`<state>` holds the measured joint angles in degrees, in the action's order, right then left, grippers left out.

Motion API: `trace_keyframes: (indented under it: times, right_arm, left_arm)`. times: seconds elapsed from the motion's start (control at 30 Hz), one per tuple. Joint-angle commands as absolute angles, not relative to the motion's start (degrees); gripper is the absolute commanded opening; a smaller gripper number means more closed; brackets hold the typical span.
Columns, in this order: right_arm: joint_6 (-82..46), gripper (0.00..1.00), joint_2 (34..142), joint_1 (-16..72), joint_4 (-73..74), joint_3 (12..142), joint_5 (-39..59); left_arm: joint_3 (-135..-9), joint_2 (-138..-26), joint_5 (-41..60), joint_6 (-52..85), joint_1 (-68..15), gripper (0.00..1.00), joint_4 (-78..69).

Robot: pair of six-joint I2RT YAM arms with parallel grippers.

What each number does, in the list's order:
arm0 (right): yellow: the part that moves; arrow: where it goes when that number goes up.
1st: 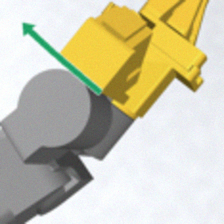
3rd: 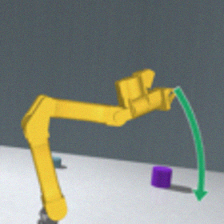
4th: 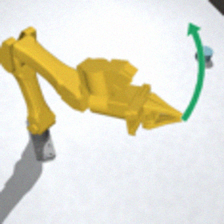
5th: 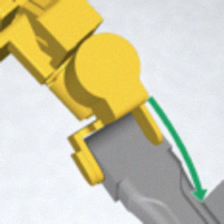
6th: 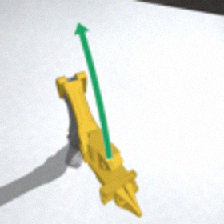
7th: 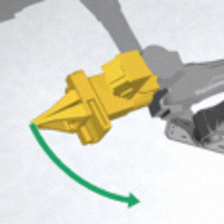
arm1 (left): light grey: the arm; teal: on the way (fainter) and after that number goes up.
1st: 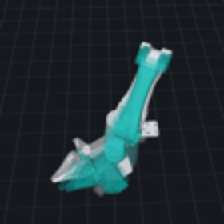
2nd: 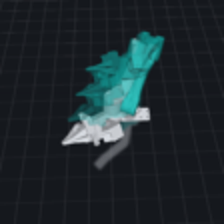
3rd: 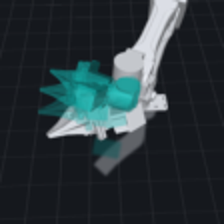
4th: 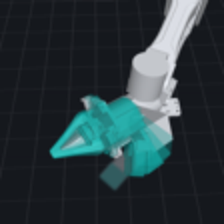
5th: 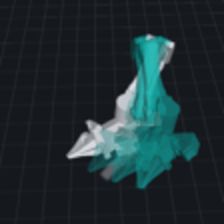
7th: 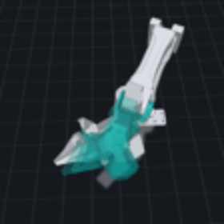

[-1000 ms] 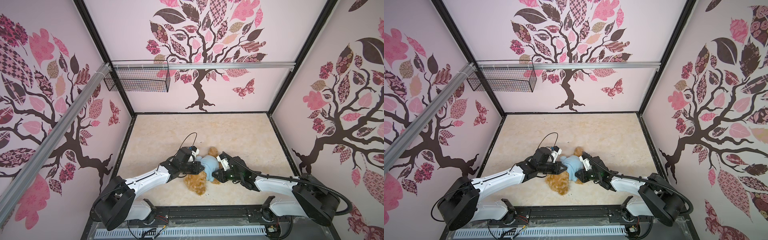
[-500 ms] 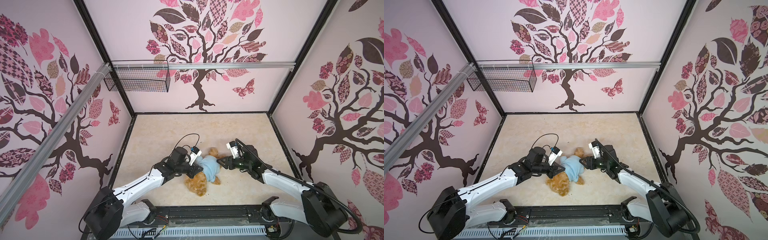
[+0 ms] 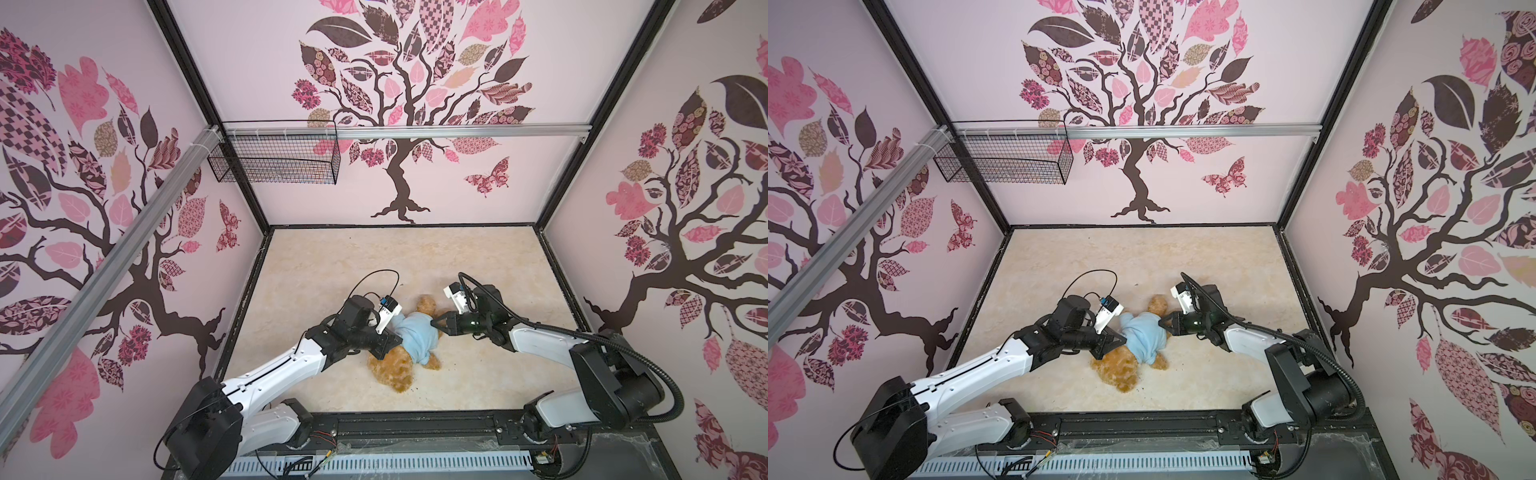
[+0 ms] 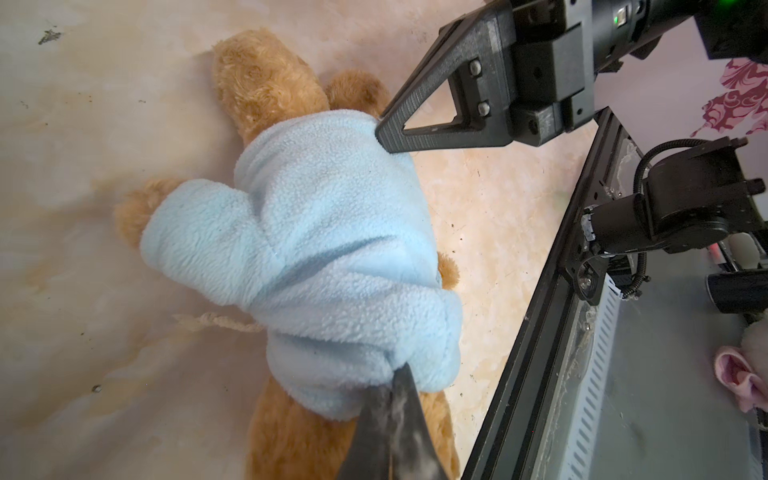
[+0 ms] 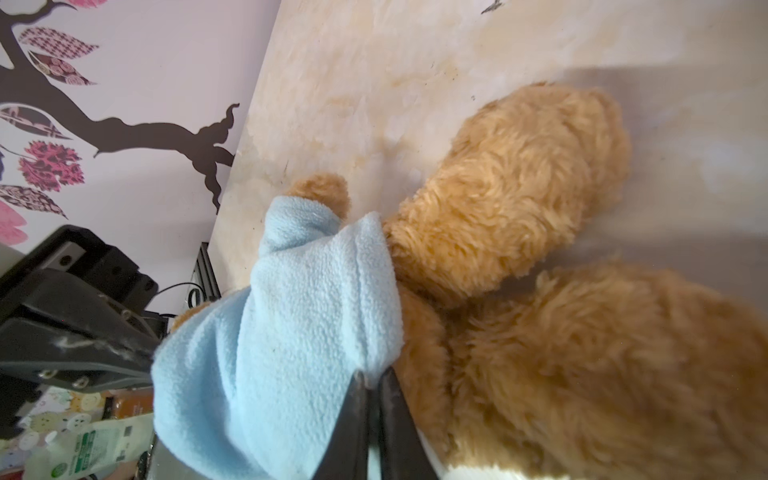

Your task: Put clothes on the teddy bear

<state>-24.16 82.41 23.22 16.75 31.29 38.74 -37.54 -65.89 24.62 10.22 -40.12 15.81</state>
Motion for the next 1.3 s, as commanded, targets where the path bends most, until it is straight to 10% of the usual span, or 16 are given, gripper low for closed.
trace_keyframes:
  times: [0.0,0.5,0.83,1.27]
  right_arm:
    - [-25.33,0.01,81.82,20.96,16.72,30.06,34.84]
    - [-29.31,0.00,82.44,20.22,20.99,28.93,35.80]
    - [-33.37,0.00,79.92,20.30,25.69,26.02,36.61]
    - [-34.18,0.00,79.80,20.74,26.91,25.56,36.65]
  left_arm:
    - [-36.99,-62.45,20.57,9.78,-40.10,0.00,20.26]
    - [-30.91,-51.36,26.20,17.47,-40.17,0.00,16.08]
    - [-34.02,-58.33,20.84,23.35,-50.60,0.36,9.14]
    - [-38.68,-72.56,15.04,26.73,-53.25,0.34,2.87]
